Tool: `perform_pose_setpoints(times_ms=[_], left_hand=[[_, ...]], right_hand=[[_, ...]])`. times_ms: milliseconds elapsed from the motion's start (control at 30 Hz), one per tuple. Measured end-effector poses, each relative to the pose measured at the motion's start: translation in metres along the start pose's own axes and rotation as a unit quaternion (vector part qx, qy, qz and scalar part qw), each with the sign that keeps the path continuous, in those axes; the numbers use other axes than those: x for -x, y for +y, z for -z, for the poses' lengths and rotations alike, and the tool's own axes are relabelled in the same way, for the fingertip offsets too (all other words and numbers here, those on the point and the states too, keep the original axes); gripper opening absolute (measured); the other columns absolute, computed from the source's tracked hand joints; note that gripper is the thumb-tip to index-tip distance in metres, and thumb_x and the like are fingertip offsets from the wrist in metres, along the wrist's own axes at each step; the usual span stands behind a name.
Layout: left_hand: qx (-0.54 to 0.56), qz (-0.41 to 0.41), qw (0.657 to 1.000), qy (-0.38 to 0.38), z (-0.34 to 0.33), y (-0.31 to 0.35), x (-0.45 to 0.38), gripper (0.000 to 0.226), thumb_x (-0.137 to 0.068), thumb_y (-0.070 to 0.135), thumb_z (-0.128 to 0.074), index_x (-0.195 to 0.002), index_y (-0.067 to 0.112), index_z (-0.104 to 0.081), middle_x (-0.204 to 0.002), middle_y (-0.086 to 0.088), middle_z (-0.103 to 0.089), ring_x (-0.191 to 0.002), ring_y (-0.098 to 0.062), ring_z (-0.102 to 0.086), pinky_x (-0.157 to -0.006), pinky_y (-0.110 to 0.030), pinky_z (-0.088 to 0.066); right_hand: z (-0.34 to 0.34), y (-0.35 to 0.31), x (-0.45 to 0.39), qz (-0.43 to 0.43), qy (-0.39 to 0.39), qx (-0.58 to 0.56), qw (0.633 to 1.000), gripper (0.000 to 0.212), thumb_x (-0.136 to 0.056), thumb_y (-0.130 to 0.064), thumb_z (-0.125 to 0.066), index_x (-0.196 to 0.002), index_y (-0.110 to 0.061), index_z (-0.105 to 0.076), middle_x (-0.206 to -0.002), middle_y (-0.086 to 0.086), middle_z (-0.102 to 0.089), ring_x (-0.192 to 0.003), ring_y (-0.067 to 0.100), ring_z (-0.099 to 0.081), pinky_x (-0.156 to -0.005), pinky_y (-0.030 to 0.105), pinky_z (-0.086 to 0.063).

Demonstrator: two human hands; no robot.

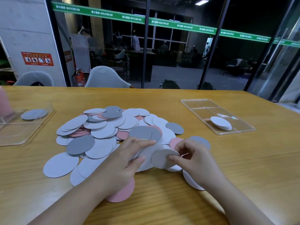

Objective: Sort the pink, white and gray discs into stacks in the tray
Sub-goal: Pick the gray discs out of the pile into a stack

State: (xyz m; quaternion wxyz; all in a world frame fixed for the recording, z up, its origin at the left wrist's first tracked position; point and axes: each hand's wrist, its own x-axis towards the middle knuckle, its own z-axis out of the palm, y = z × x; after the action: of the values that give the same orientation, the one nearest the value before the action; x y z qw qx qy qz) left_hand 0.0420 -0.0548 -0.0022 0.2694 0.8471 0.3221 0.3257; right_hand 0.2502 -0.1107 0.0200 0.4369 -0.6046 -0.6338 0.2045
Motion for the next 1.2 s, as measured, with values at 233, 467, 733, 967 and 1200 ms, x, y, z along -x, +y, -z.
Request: perform_pose_setpoints(times_ms=[233, 467, 733, 967, 1200], left_hand=[[-0.033, -0.002, 0.999, -0.029, -0.003, 0.003, -0.001, 0.05, -0.086, 0.043, -0.039, -0.125, 0.068, -0.021, -0.121, 0.034, -0.032, -0.116, 0.007, -0.04, -0.093, -0.009, -0.034], [-0.04, -0.011, 0.999, -0.022, -0.004, 0.005, 0.001, 0.049, -0.086, 0.042, -0.038, -0.122, 0.07, -0.022, -0.121, 0.033, -0.033, -0.11, 0.004, -0.046, -0.095, -0.025, -0.041], [-0.03, 0.012, 0.999, -0.01, -0.004, 0.001, 0.0, 0.048, -0.085, 0.044, -0.041, -0.122, 0.07, -0.024, -0.124, 0.036, -0.032, -0.099, -0.003, -0.053, -0.091, -0.009, -0.036], [-0.016, 0.008, 1.0, -0.02, -0.005, 0.002, 0.0, 0.046, -0.085, 0.038, -0.041, -0.121, 0.065, -0.033, -0.12, 0.03, -0.037, -0.115, 0.007, -0.041, -0.087, -0.001, -0.03], [-0.006, 0.004, 1.0, -0.017, -0.005, 0.001, -0.001, 0.046, -0.086, 0.034, -0.043, -0.121, 0.063, -0.038, -0.12, 0.027, -0.04, -0.116, 0.002, -0.045, -0.094, -0.008, -0.033]], right_hand=[[-0.016, 0.001, 0.001, 0.014, 0.022, 0.033, 0.999, 0.019, -0.072, -0.016, -0.078, -0.067, -0.019, -0.06, -0.062, -0.01, -0.058, -0.06, 0.002, -0.052, -0.057, 0.011, -0.039], [0.023, 0.018, -0.003, -0.031, 0.038, 0.11, 0.993, 0.021, -0.077, -0.021, -0.074, -0.084, -0.034, -0.059, -0.087, -0.021, -0.062, -0.083, -0.007, -0.053, -0.065, 0.01, -0.037], [0.05, 0.032, 0.014, -0.094, -0.146, 0.229, 0.958, 0.048, -0.07, -0.041, -0.077, -0.11, -0.042, -0.05, -0.108, -0.025, -0.043, -0.105, -0.009, -0.036, -0.085, 0.013, -0.034], [0.045, 0.029, 0.016, -0.135, -0.109, 0.196, 0.965, 0.033, -0.076, -0.026, -0.074, -0.092, -0.031, -0.046, -0.081, -0.014, -0.044, -0.068, -0.002, -0.044, -0.057, 0.014, -0.035], [0.03, 0.007, 0.004, -0.058, -0.077, 0.096, 0.991, 0.012, -0.085, -0.015, -0.065, -0.08, -0.018, -0.054, -0.069, -0.001, -0.056, -0.05, 0.009, -0.05, -0.051, 0.021, -0.042]])
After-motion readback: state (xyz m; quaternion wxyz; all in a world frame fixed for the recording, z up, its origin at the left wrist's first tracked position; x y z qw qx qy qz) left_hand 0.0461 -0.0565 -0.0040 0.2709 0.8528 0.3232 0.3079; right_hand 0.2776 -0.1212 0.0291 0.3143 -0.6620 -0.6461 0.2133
